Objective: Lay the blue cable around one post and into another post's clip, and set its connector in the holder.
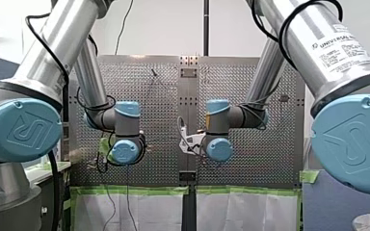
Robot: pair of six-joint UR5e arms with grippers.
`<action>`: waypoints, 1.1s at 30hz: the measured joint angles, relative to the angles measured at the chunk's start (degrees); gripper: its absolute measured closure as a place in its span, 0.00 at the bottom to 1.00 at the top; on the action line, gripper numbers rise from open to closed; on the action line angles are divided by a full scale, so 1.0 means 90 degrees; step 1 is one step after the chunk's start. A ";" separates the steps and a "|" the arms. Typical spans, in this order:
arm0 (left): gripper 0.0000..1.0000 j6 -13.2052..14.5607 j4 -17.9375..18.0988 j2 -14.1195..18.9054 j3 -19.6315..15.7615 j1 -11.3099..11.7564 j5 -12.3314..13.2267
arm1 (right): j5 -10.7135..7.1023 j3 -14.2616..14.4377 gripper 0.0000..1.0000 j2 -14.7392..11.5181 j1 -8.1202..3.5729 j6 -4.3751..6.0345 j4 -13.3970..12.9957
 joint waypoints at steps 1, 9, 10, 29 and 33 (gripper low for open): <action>0.00 0.0000 0.0000 0.0000 0.0000 0.0000 0.0000 | 0.0000 0.0000 1.00 0.0000 0.0000 0.0000 0.0000; 0.00 0.0000 0.0000 0.0000 0.0000 0.0000 0.0000 | -0.0001 0.0000 1.00 0.0000 0.0000 0.0000 0.0000; 0.00 0.0000 0.0000 0.0000 0.0000 0.0000 0.0000 | 0.0000 0.0000 1.00 0.0000 0.0000 0.0000 0.0000; 0.00 -0.0004 -0.0023 -0.0021 0.0022 -0.0004 -0.0008 | 0.0000 -0.0006 1.00 -0.0004 0.0000 0.0000 0.0004; 0.00 -0.0008 -0.0222 -0.0178 0.0051 -0.0008 -0.0017 | 0.0018 0.0015 1.00 -0.0015 0.0019 0.0000 0.0084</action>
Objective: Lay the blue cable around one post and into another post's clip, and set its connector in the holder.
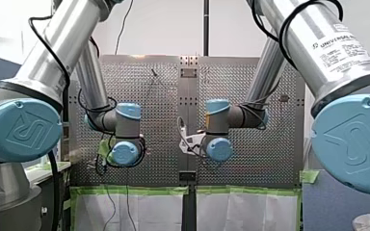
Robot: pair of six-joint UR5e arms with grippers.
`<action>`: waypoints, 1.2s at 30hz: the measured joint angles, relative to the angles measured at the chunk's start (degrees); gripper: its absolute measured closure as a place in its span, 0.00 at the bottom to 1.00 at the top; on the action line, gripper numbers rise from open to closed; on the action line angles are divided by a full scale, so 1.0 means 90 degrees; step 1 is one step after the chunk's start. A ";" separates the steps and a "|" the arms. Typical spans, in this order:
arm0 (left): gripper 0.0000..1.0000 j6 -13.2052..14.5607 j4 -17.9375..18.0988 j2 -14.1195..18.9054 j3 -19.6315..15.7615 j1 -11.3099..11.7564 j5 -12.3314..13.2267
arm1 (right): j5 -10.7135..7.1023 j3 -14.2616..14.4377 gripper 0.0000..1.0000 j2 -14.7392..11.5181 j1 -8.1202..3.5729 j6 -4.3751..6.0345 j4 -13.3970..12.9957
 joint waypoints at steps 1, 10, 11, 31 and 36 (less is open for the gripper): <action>0.00 0.0000 -0.0048 -0.0023 0.0003 0.0000 -0.0001 | 0.0003 0.0004 1.00 -0.0001 0.0003 0.0000 0.0029; 0.00 -0.0001 -0.0185 -0.0074 0.0007 -0.0002 -0.0002 | 0.0011 0.0013 1.00 -0.0004 0.0010 0.0000 0.0109; 0.00 -0.0001 -0.0186 -0.0074 0.0007 -0.0002 -0.0002 | 0.0011 0.0013 1.00 -0.0004 0.0011 0.0000 0.0110; 0.00 -0.0001 -0.0188 -0.0076 0.0007 -0.0002 -0.0002 | 0.0011 0.0013 1.00 -0.0005 0.0011 0.0000 0.0111; 0.00 -0.0001 -0.0188 -0.0076 0.0007 -0.0002 -0.0002 | 0.0011 0.0013 1.00 -0.0004 0.0011 0.0000 0.0111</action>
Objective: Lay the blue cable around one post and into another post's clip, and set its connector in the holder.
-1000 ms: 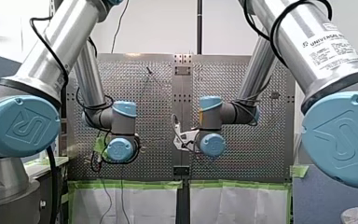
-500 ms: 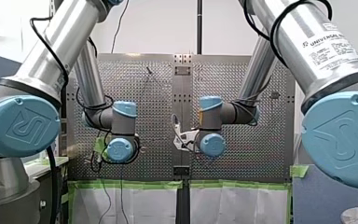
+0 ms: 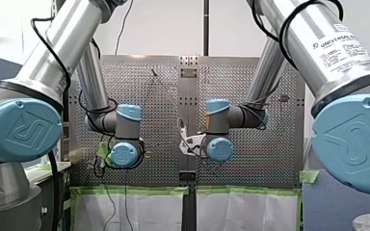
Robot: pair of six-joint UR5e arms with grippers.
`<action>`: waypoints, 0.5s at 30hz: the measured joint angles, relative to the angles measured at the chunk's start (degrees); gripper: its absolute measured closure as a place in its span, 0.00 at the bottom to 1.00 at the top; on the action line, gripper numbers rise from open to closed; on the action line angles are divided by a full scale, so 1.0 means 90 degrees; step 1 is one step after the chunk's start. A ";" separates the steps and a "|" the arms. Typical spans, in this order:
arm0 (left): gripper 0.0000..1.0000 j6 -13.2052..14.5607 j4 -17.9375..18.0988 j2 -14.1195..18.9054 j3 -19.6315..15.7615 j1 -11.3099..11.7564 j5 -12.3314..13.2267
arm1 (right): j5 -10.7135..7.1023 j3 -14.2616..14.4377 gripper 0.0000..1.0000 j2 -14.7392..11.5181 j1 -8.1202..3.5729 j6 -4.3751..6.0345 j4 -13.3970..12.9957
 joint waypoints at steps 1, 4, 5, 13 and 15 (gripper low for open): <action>0.00 0.0000 0.0000 0.0000 0.0000 0.0000 0.0000 | 0.0000 0.0000 1.00 0.0000 0.0000 0.0000 0.0001; 0.00 0.0000 0.0000 0.0000 0.0000 0.0000 0.0000 | 0.0000 0.0001 1.00 0.0000 0.0000 0.0000 0.0001; 0.00 0.0000 0.0000 0.0000 0.0000 0.0000 0.0000 | 0.0000 0.0001 1.00 0.0000 0.0000 0.0000 0.0001; 0.00 -0.0093 -0.0093 0.0092 -0.0072 -0.0094 -0.0093 | 0.0077 -0.0076 1.00 -0.0079 0.0079 0.0077 0.0077; 0.00 -0.0198 -0.0198 0.0197 -0.0106 -0.0198 -0.0198 | 0.0178 -0.0178 1.00 -0.0179 0.0179 0.0179 0.0179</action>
